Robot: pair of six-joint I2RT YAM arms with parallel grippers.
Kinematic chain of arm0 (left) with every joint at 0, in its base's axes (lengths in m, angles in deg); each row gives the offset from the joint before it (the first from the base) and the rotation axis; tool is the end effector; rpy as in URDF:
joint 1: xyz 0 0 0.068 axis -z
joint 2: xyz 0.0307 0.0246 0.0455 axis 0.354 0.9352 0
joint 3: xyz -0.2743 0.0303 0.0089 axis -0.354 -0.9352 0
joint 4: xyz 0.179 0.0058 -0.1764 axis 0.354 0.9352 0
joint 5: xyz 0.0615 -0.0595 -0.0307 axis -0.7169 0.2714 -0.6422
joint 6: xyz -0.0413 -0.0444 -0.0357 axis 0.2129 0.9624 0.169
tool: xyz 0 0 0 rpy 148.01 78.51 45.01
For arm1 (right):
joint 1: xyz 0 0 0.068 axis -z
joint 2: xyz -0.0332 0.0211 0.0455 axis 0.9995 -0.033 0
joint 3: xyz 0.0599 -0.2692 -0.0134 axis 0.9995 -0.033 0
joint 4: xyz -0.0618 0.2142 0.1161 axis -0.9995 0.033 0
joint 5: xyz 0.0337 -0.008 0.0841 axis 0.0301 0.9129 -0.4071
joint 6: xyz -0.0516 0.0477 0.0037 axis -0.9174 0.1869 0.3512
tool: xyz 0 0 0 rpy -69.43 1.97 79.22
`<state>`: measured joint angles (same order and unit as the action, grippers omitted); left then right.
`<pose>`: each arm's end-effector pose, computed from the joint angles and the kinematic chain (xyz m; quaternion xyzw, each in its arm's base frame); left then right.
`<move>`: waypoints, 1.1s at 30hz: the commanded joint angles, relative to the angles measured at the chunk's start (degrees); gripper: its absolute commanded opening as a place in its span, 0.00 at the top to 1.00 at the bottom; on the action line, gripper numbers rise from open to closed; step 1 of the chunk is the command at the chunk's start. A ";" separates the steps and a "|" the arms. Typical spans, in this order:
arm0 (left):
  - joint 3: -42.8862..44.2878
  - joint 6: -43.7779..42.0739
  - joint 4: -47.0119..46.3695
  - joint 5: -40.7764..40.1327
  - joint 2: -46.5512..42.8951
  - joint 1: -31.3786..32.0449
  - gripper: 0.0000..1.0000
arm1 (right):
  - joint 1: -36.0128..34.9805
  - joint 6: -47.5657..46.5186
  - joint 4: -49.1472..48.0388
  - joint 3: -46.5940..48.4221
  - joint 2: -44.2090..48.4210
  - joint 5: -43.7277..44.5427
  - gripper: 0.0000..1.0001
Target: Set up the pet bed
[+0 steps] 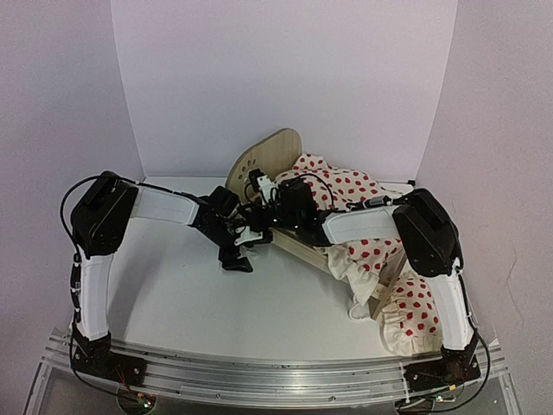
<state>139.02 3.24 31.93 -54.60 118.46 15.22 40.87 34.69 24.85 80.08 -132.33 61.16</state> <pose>0.3373 -0.2721 0.1255 0.6961 0.6486 -0.1542 0.2666 0.3622 0.4010 0.1981 -0.2725 0.7223 0.3454 0.5336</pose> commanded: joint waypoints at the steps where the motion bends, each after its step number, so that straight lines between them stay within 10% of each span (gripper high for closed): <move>1: 6.70 3.38 1.15 -2.64 4.97 -0.45 0.16 | -0.27 -0.09 -3.30 -1.42 1.37 -1.08 1.00; 4: 10.96 1.35 7.82 -2.50 8.37 -0.58 0.24 | -0.25 -0.46 -3.52 -2.30 2.02 -0.74 1.00; 12: 4.32 -5.63 7.68 -5.01 5.61 -3.33 0.97 | -0.24 -1.64 -4.29 -3.97 3.50 0.14 1.00; 33: 1.98 26.68 4.10 23.41 -9.86 -15.26 1.00 | -1.24 -0.66 -4.88 -12.03 5.85 -2.53 1.00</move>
<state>140.37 22.85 36.11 -37.55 112.16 -0.39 41.30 34.13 18.20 70.93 -128.84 61.36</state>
